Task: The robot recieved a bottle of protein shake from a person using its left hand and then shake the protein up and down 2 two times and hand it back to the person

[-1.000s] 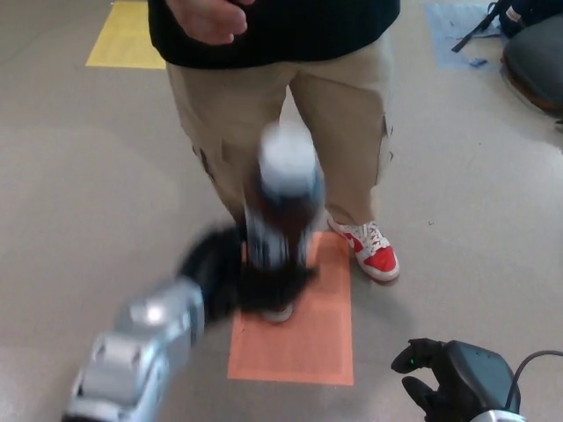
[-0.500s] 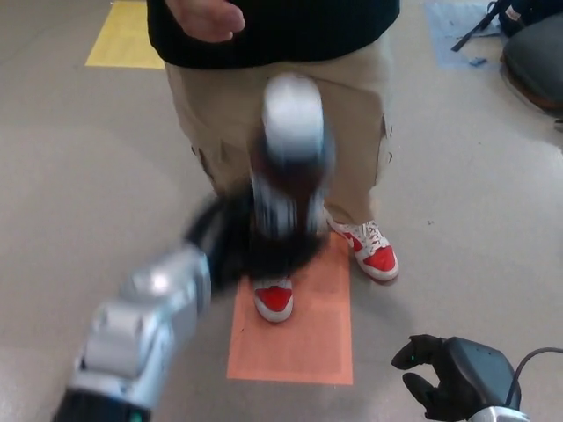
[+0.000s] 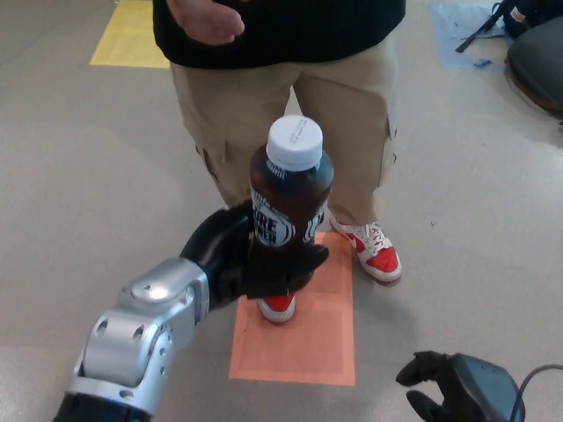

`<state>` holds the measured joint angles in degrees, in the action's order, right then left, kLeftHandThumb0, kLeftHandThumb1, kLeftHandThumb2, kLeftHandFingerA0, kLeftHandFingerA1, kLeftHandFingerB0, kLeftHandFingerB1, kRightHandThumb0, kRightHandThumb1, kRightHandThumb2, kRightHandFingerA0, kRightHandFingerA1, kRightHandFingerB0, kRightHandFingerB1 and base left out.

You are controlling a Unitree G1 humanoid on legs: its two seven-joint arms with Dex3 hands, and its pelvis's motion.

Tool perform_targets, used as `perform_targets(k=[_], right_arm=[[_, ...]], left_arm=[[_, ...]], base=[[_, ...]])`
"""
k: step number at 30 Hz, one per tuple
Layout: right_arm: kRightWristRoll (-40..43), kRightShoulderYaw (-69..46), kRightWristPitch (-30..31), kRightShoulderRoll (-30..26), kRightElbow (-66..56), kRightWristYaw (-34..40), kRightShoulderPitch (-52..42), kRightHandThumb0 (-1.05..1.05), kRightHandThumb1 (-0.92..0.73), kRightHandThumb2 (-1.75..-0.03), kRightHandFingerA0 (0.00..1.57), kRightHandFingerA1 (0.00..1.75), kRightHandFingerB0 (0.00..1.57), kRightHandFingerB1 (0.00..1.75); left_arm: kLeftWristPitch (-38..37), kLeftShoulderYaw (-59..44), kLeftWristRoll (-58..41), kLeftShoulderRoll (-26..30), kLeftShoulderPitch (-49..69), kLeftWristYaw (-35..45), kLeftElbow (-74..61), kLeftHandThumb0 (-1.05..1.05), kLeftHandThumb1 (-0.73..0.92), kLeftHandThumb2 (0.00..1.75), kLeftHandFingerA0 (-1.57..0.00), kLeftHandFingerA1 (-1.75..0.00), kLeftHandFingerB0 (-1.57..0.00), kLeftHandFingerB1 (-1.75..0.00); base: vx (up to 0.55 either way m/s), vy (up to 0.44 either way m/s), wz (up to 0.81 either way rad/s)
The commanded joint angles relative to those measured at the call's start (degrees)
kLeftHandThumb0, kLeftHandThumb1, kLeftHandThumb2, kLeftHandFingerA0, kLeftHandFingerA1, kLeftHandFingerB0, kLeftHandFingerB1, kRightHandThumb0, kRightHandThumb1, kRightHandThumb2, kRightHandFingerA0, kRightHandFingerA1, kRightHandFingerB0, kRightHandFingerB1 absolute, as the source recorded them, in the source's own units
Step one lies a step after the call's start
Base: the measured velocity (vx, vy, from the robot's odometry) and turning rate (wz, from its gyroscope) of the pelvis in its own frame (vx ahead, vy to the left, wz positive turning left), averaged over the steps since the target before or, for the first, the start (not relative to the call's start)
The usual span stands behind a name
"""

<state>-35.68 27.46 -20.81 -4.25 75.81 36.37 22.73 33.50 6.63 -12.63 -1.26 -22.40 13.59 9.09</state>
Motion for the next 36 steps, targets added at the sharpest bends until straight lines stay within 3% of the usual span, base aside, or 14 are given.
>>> perform_targets(k=[1, 4, 5, 8, 9, 13, 14, 20, 22, 26, 28, 29, 33, 36], right_arm=[[-0.25, 0.22, -0.30, -0.56, -0.08, 0.40, -1.17, -0.41, -0.69, -0.73, 0.96, 0.83, 0.84, 0.53], [-0.61, 0.65, -0.36, -0.66, -0.01, 0.80, -0.78, -0.41, -0.69, -0.74, 0.95, 0.87, 0.83, 0.53], [-0.50, 0.61, -0.40, -0.65, 0.00, 0.77, -0.80, -0.40, -0.69, -0.72, 0.95, 0.92, 0.83, 0.53], [-0.22, 0.48, -0.72, -0.68, -0.05, 0.77, -0.90, -0.40, -0.69, -0.72, 0.95, 0.94, 0.83, 0.53], [0.15, 0.19, -0.68, -0.55, -0.04, 0.39, -1.05, -0.40, -0.69, -0.70, 0.98, 0.87, 0.84, 0.52], [0.23, 0.14, -0.64, -0.49, -0.06, 0.36, -1.00, -0.39, -0.70, -0.72, 0.99, 0.90, 0.84, 0.51], [0.12, 0.22, -0.53, -0.47, -0.06, 0.56, -0.87, -0.40, -0.70, -0.72, 1.00, 0.86, 0.86, 0.52], [0.67, -0.24, -0.25, -0.14, 0.01, -0.22, -0.52, -0.38, -0.71, -0.73, 0.99, 0.90, 0.86, 0.50], [0.46, -0.15, -0.02, -0.17, -0.03, -0.02, -0.44, -0.38, -0.70, -0.73, 1.00, 0.87, 0.86, 0.50], [0.24, -0.02, -0.29, -0.29, -0.03, 0.09, -0.55, -0.38, -0.70, -0.75, 1.02, 0.88, 0.87, 0.52], [0.62, -0.33, -0.22, -0.21, -0.05, -0.47, -0.62, -0.38, -0.71, -0.75, 1.00, 0.87, 0.85, 0.51], [0.63, -0.37, -0.30, -0.20, -0.05, -0.47, -0.66, -0.38, -0.70, -0.76, 1.00, 0.88, 0.87, 0.52], [0.37, -0.27, 0.00, -0.18, 0.00, -0.64, -0.75, -0.39, -0.70, -0.75, 1.01, 0.82, 0.85, 0.51], [0.47, -0.37, 0.31, -0.11, 0.02, -1.02, -0.71, -0.40, -0.70, -0.76, 1.01, 0.84, 0.86, 0.52]], left_arm=[[5.58, -2.78, -2.13, -0.85, -0.37, -1.04, -2.30, -0.17, 0.74, 0.73, -0.79, -1.67, -0.64, -1.18], [10.86, -5.10, -3.08, -0.88, -4.13, -1.97, -2.33, -0.18, 0.75, 0.68, -0.88, -1.65, -0.68, -1.12], [11.99, -5.55, -3.21, -0.99, -4.80, -2.36, -2.41, -0.27, 0.59, 0.96, -1.12, -1.33, -0.73, -0.97], [14.85, -6.64, -3.16, -1.38, -6.60, -3.78, -2.62, -0.27, 0.58, 0.95, -1.12, -1.33, -0.73, -0.97], [18.06, -7.77, -3.02, -1.50, -9.14, -5.43, -2.22, -0.21, 0.76, 0.64, -0.86, -1.61, -0.66, -1.01], [21.38, -8.46, -2.39, -0.49, -14.15, -5.75, 0.31, -0.20, 0.75, 0.67, -0.87, -1.62, -0.66, -1.03], [21.98, -8.48, -2.24, 0.10, -15.67, -5.41, 1.13, -0.20, 0.77, 0.65, -0.88, -1.61, -0.62, -0.78], [24.76, -9.47, -1.47, 1.25, -21.49, -6.28, 4.36, -0.20, 0.78, 0.63, -0.92, -1.52, -0.66, -0.74], [24.78, -9.55, -1.44, 1.73, -22.71, -6.03, 5.28, -0.22, 0.77, 0.64, -0.91, -1.52, -0.47, -0.55], [24.14, -8.88, -1.27, 2.58, -23.69, -5.18, 6.29, -0.22, 0.80, 0.63, -0.91, -1.52, -0.56, -0.68], [24.02, -8.79, -1.23, 2.61, -23.99, -5.32, 6.49, -0.23, 0.79, 0.63, -0.91, -1.52, -0.49, -0.54], [23.93, -8.56, -1.07, 2.67, -24.04, -5.38, 6.54, -0.21, 0.80, 0.63, -0.91, -1.53, -0.62, -0.76], [23.53, -7.92, -0.87, 3.09, -24.56, -4.89, 6.97, -0.23, 0.78, 0.68, -0.87, -1.57, -0.65, -0.78], [22.73, -7.24, -0.70, 3.48, -24.84, -4.44, 6.99, -0.23, 0.79, 0.67, -0.81, -1.63, -0.69, -0.99]], base=[[0.00, 0.000, 0.00], [0.00, 0.000, 0.00], [0.00, 0.000, 0.00], [0.00, 0.000, 0.00], [0.00, 0.000, 0.00], [0.00, 0.000, 0.00], [0.00, 0.000, 0.00], [0.00, 0.000, 0.00], [0.00, 0.000, 0.00], [0.00, 0.000, 0.00], [0.00, 0.000, 0.00], [0.00, 0.000, 0.00], [0.00, 0.000, 0.00], [0.00, 0.000, 0.00]])
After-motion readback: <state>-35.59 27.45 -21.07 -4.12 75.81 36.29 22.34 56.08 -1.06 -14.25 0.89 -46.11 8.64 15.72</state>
